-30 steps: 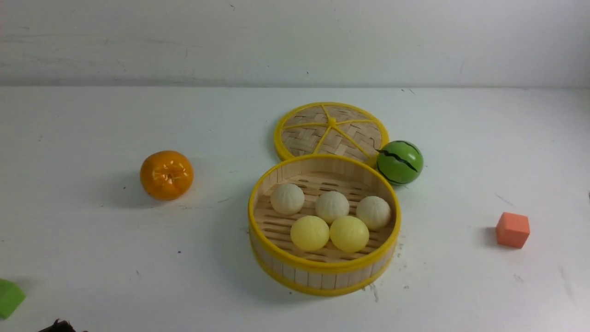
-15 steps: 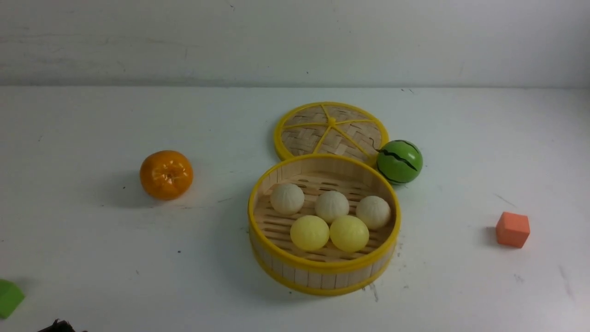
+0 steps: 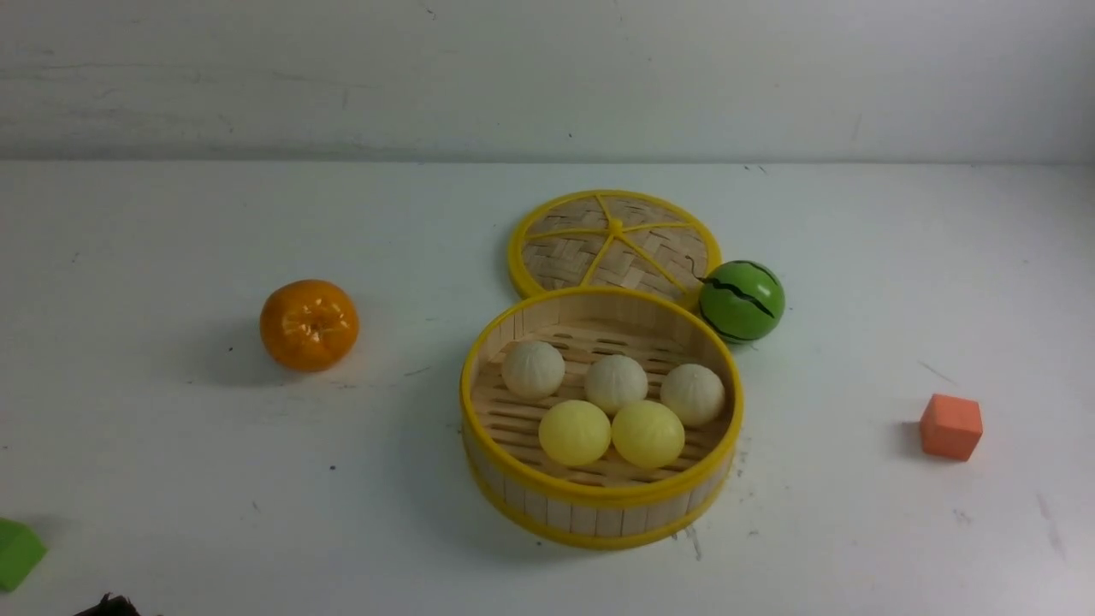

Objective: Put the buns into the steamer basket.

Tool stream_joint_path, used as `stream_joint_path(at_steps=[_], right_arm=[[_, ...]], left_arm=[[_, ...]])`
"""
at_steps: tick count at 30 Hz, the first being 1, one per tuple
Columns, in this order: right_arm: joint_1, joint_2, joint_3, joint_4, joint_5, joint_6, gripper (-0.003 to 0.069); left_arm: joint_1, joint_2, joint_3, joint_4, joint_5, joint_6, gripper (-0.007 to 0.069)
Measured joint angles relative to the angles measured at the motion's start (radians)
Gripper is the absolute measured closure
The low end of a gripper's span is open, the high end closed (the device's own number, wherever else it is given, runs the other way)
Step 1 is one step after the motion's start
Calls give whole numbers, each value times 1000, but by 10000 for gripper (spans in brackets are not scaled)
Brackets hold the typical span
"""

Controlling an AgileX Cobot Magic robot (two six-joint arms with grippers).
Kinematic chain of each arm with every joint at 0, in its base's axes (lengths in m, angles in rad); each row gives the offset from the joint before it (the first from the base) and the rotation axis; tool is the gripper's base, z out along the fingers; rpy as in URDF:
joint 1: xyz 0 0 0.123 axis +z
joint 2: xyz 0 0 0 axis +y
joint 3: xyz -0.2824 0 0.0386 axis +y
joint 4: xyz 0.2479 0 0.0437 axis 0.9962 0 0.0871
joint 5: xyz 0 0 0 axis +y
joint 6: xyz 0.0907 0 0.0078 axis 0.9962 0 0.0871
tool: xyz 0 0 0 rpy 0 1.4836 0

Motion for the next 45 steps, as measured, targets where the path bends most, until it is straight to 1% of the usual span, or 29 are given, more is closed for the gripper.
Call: stream_joint_path(at_steps=[10, 13, 16, 18, 19, 20, 21, 22, 23, 24, 26, 27, 28, 29, 30, 33, 45], right_arm=[[0, 0, 0, 0, 0, 0, 669], [0, 0, 0, 0, 0, 0, 669], [0, 0, 0, -1, 0, 0, 669], [0, 0, 0, -1, 0, 0, 669], [0, 0, 0, -1, 0, 0, 669], [0, -1, 0, -1, -1, 0, 669], [0, -1, 0, -1, -1, 0, 669], [0, -1, 0, -1, -1, 0, 669], [0, -1, 0, -1, -1, 0, 669], [0, -1, 0, -1, -1, 0, 669], [0, -1, 0, -3, -1, 0, 668], [0, -1, 0, -3, -1, 0, 667], [0, -1, 0, -3, -1, 0, 667], [0, -1, 0, -4, -1, 0, 665], [0, -1, 0, -4, -1, 0, 664], [0, -1, 0, -4, -1, 0, 661], [0, -1, 0, -4, -1, 0, 650]], left_arm=[[0, 0, 0, 4, 0, 1, 387], [0, 0, 0, 42, -13, 15, 387], [35, -2, 0, 65, -40, 20, 387], [153, -16, 0, 51, -58, 1, 387], [153, -18, 0, 51, -58, -1, 387], [236, -37, 0, 42, -58, -20, 388], [256, -43, 0, 41, -57, -24, 390], [327, -80, 10, 35, -48, -40, 412], [342, -84, 12, 33, -43, -44, 416], [385, -108, 33, 26, -19, -50, 452], [418, -117, 76, 17, 30, -53, 530], [422, -117, 103, 14, 46, -53, 568], [422, -117, 109, 14, 46, -53, 575], [423, -117, 152, 7, 89, -53, 630], [424, -117, 162, 1, 113, -53, 638], [424, -117, 169, -6, 142, -53, 638], [424, -117, 169, -11, 144, -53, 638]])
